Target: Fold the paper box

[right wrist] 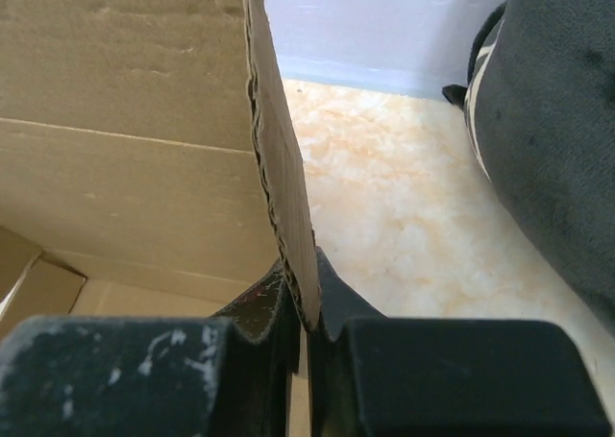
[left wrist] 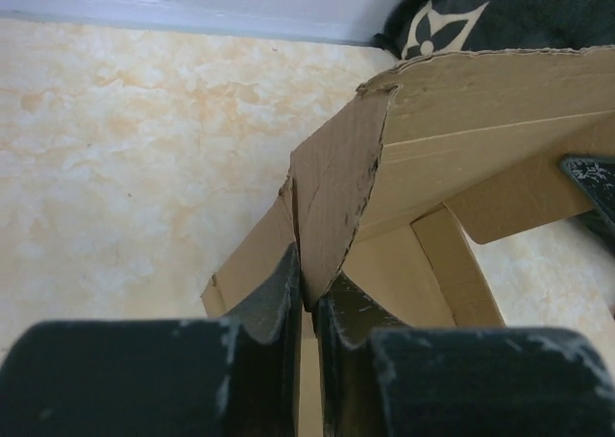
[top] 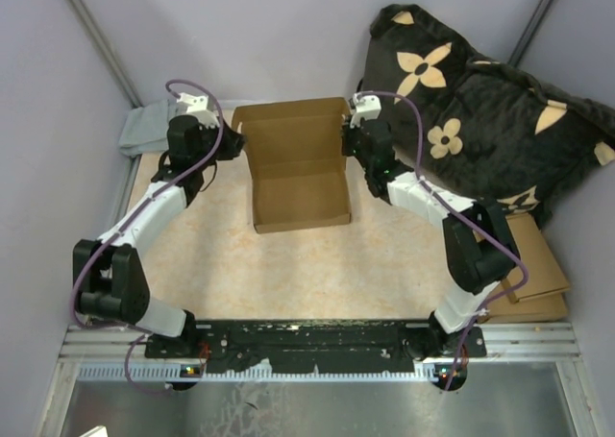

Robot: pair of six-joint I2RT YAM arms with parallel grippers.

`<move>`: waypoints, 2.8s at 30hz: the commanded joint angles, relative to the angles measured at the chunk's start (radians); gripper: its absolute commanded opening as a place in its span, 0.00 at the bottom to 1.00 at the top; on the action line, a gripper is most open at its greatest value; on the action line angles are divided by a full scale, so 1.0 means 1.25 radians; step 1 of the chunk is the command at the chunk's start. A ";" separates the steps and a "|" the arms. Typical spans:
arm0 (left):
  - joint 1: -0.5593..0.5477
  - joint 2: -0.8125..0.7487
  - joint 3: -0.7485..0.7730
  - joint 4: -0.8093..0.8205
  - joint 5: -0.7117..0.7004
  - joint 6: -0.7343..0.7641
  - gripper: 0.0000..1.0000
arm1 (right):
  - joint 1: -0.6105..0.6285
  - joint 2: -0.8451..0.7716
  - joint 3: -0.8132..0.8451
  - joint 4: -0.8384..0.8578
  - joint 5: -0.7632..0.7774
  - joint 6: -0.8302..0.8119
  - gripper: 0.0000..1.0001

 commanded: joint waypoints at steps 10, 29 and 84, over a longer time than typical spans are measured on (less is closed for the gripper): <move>-0.078 -0.120 -0.142 -0.009 0.018 -0.035 0.13 | 0.101 -0.146 -0.162 0.054 -0.012 0.057 0.06; -0.105 -0.247 -0.220 -0.122 -0.038 -0.039 0.14 | 0.122 -0.153 -0.122 -0.007 0.064 0.111 0.06; -0.167 -0.467 -0.414 -0.171 -0.336 -0.164 0.62 | 0.044 -0.469 -0.390 -0.255 -0.065 0.238 0.86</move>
